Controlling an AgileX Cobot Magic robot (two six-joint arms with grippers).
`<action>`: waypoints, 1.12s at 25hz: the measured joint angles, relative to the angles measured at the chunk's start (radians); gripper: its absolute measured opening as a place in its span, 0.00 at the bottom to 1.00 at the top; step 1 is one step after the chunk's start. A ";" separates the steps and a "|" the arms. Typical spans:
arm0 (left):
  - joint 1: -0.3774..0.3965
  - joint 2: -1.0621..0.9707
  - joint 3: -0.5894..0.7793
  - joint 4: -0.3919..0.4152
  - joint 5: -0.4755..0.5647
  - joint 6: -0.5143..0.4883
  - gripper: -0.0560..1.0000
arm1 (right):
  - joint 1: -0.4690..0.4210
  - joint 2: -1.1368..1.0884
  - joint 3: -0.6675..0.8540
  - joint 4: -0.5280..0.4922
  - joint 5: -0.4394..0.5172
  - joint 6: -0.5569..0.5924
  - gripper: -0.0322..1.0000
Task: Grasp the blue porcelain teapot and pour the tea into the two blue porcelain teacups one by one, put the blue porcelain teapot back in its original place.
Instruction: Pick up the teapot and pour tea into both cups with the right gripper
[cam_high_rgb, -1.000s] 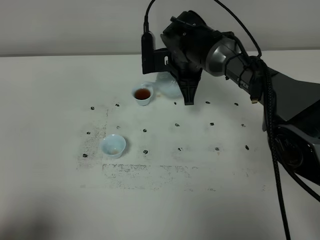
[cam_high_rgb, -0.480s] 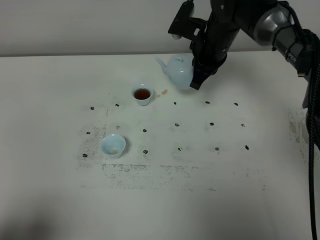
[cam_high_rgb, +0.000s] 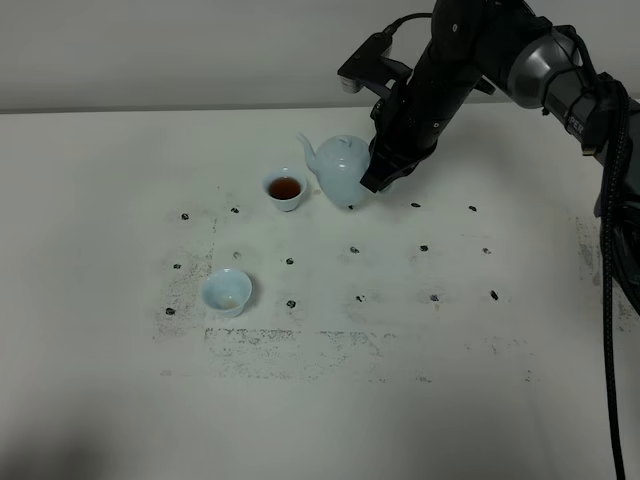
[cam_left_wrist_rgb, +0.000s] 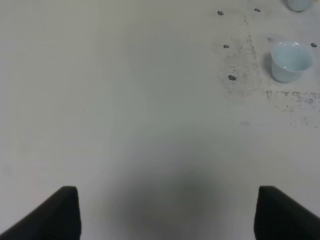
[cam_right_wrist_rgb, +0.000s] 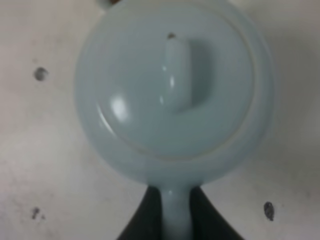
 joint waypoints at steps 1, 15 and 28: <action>0.000 0.000 0.000 0.000 0.000 0.000 0.70 | -0.005 0.010 0.000 0.000 -0.004 0.000 0.07; 0.000 0.000 0.000 0.000 0.000 -0.002 0.70 | -0.021 0.037 0.000 0.004 -0.023 -0.007 0.07; 0.000 0.000 0.000 0.000 0.000 -0.002 0.70 | 0.001 -0.292 0.222 0.019 -0.008 0.047 0.07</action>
